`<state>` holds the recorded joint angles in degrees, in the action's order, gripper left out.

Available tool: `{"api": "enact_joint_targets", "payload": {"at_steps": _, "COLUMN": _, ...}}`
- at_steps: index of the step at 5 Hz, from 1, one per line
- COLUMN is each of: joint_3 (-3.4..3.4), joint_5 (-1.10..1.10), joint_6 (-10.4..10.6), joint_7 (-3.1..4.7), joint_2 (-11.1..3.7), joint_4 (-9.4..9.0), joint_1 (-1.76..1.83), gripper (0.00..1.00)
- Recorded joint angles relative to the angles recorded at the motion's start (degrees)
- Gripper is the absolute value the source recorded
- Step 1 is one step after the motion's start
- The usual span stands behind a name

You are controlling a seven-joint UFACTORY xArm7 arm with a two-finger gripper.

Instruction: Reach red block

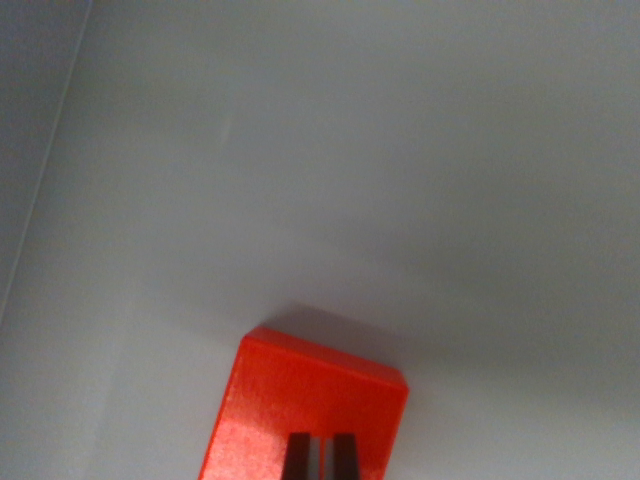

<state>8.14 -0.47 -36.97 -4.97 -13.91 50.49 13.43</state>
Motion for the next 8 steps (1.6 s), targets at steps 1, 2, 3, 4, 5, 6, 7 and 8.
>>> {"api": "enact_joint_targets", "payload": {"at_steps": 1, "joint_3": 0.15, "joint_5": -0.04, "joint_6": 0.8, "joint_7": -0.08, "joint_2": -0.19, "joint_4": -0.57, "joint_1": 0.18, "gripper": 0.00}}
{"api": "enact_joint_targets", "payload": {"at_steps": 2, "joint_3": 0.15, "joint_5": -0.04, "joint_6": 0.8, "joint_7": -0.08, "joint_2": -0.19, "joint_4": -0.57, "joint_1": 0.18, "gripper": 0.00}}
{"api": "enact_joint_targets", "payload": {"at_steps": 3, "joint_3": 0.23, "joint_5": -0.07, "joint_6": 1.2, "joint_7": -0.13, "joint_2": -0.30, "joint_4": -0.91, "joint_1": 0.29, "gripper": 0.00}}
{"api": "enact_joint_targets", "payload": {"at_steps": 4, "joint_3": 0.23, "joint_5": -0.07, "joint_6": 1.2, "joint_7": -0.13, "joint_2": -0.30, "joint_4": -0.91, "joint_1": 0.29, "gripper": 0.00}}
{"api": "enact_joint_targets", "payload": {"at_steps": 5, "joint_3": 0.25, "joint_5": -0.07, "joint_6": 1.3, "joint_7": -0.14, "joint_2": -0.33, "joint_4": -0.99, "joint_1": 0.32, "gripper": 0.00}}
{"api": "enact_joint_targets", "payload": {"at_steps": 6, "joint_3": 0.25, "joint_5": -0.07, "joint_6": 1.3, "joint_7": -0.14, "joint_2": -0.33, "joint_4": -0.99, "joint_1": 0.32, "gripper": 0.00}}
{"api": "enact_joint_targets", "payload": {"at_steps": 7, "joint_3": 0.25, "joint_5": -0.07, "joint_6": 1.3, "joint_7": -0.14, "joint_2": -0.33, "joint_4": -0.99, "joint_1": 0.32, "gripper": 0.00}}
{"api": "enact_joint_targets", "payload": {"at_steps": 8, "joint_3": 0.25, "joint_5": -0.07, "joint_6": 1.3, "joint_7": -0.14, "joint_2": -0.33, "joint_4": -0.99, "joint_1": 0.32, "gripper": 1.00}}
